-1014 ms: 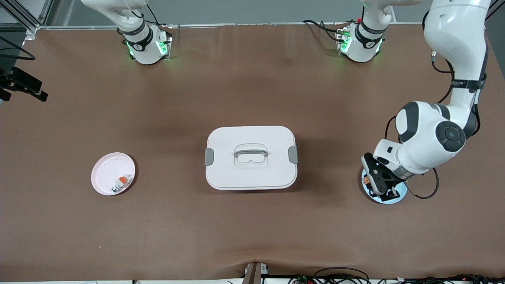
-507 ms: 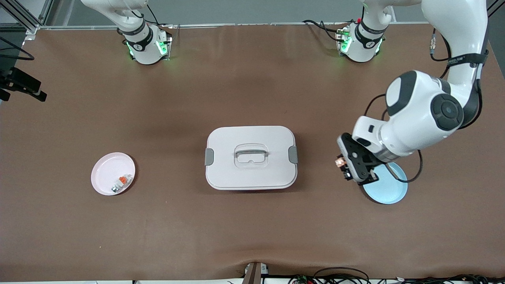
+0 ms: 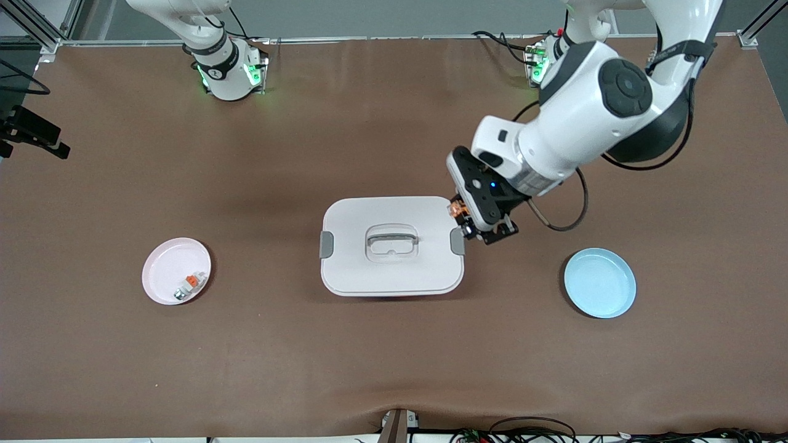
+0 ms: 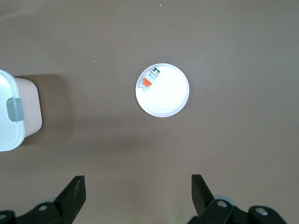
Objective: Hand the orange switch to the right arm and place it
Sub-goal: 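Lift the switch with the left gripper and carry it above the box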
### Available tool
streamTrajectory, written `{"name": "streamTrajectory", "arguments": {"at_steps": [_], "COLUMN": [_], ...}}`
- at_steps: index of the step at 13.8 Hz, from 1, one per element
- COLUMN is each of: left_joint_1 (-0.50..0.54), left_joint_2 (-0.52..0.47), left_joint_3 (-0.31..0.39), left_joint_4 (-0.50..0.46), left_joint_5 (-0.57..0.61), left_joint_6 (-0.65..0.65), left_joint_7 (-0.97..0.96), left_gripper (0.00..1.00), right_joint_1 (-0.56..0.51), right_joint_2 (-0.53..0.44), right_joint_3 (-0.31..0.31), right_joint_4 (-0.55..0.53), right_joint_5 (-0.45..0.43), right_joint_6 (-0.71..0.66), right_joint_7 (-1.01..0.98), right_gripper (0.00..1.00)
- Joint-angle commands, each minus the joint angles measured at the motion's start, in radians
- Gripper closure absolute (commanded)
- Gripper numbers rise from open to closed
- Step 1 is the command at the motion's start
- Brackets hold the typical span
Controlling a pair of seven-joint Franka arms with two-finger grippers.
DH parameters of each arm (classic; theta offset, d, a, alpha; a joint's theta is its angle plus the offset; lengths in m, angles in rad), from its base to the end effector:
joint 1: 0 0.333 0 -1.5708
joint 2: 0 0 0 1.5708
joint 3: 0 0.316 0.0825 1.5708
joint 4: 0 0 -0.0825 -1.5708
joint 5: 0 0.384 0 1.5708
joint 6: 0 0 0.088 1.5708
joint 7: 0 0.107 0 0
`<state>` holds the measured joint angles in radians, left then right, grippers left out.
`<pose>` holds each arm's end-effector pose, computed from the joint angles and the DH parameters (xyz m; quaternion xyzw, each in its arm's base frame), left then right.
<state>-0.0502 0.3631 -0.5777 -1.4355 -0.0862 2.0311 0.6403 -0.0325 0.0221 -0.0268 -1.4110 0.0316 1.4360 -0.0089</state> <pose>0.5842 -0.3532 0.5438 0.8141 -0.5463 0.1440 0.1340 0.5461 -0.0285 0.6748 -0.9996 0.0230 -0.0020 0.0153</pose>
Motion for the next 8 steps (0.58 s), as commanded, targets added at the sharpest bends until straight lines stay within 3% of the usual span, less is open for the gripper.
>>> {"name": "streamTrajectory", "arguments": {"at_steps": [1, 5, 8], "left_joint_1": [0.013, -0.008, -0.051], "left_joint_2": [-0.007, 0.020, 0.017], "left_joint_3": [-0.053, -0.126, -0.140], "left_joint_4": [0.059, 0.060, 0.058], "left_joint_5": [-0.020, -0.017, -0.010], "left_joint_6": [-0.023, -0.012, -0.018], "left_joint_7": [-0.020, 0.045, 0.070], "left_gripper": [1.00, 1.00, 1.00], "right_joint_1": [-0.004, -0.012, -0.004], "right_joint_2": [-0.004, -0.002, 0.002], "right_joint_3": [0.010, 0.005, 0.011], "right_joint_4": [0.001, 0.001, -0.005], "right_joint_5": [0.014, 0.045, 0.079], "right_joint_6": [0.001, -0.008, -0.014], "right_joint_7": [-0.010, -0.250, -0.270], "right_gripper": [0.00, 0.00, 0.00]}}
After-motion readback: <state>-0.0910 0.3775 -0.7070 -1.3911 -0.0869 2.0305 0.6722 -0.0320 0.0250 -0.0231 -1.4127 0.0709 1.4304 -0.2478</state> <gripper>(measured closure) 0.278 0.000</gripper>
